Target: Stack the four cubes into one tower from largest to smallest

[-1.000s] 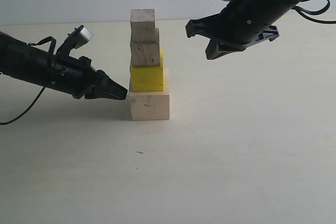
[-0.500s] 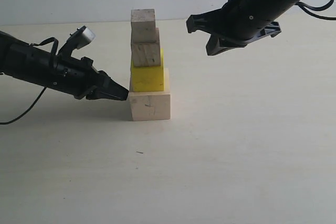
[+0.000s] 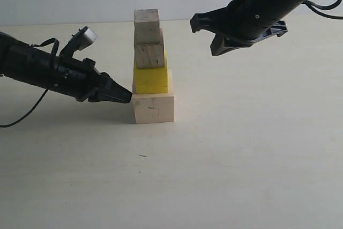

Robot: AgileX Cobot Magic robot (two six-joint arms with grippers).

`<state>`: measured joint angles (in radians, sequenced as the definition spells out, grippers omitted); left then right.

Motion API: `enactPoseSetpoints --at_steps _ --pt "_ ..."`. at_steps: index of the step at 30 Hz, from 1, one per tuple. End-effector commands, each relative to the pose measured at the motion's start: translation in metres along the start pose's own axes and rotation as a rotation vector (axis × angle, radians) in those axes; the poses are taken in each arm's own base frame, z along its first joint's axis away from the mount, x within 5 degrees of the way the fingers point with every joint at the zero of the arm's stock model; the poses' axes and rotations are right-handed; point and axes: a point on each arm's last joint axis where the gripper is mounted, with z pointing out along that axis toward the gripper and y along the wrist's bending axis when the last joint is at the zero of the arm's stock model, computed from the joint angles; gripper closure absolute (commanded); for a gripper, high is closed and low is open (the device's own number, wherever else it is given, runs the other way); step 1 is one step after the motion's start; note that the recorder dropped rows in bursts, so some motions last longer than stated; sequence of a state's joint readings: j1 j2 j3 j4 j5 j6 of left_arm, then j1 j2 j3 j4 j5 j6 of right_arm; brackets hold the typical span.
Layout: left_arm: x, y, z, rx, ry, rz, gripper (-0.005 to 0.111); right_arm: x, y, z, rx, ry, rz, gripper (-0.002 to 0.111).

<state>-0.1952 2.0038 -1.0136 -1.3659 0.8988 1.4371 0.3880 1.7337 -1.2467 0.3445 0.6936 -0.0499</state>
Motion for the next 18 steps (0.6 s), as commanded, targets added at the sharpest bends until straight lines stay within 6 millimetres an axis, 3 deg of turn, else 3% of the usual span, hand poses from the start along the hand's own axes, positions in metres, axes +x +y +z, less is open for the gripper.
enactPoseSetpoints --at_steps 1,7,12,15,16,17,18 --pt "-0.001 -0.002 0.001 0.006 -0.003 0.006 0.107 -0.001 -0.001 -0.004 0.003 -0.012 -0.003 0.108" --pt "-0.003 0.005 -0.011 -0.025 -0.028 -0.017 0.107 0.001 -0.001 -0.007 0.014 -0.002 -0.020 0.108" --pt "-0.018 0.006 -0.053 -0.086 -0.144 -0.010 0.107 -0.003 0.000 -0.031 0.056 -0.080 -0.094 0.108" --pt "-0.032 -0.006 -0.092 -0.141 -0.255 0.028 0.107 -0.008 0.004 -0.059 0.073 -0.186 -0.141 0.108" --pt "-0.041 -0.023 -0.121 -0.179 -0.338 0.074 0.107 -0.010 0.010 -0.086 0.061 -0.295 -0.136 0.108" --pt "-0.045 -0.034 -0.134 -0.194 -0.376 0.102 0.107 -0.010 0.013 -0.102 0.052 -0.371 -0.134 0.108" --pt "-0.048 -0.061 -0.160 -0.228 -0.454 0.165 0.107 -0.008 0.018 -0.132 0.030 -0.537 -0.136 0.108"
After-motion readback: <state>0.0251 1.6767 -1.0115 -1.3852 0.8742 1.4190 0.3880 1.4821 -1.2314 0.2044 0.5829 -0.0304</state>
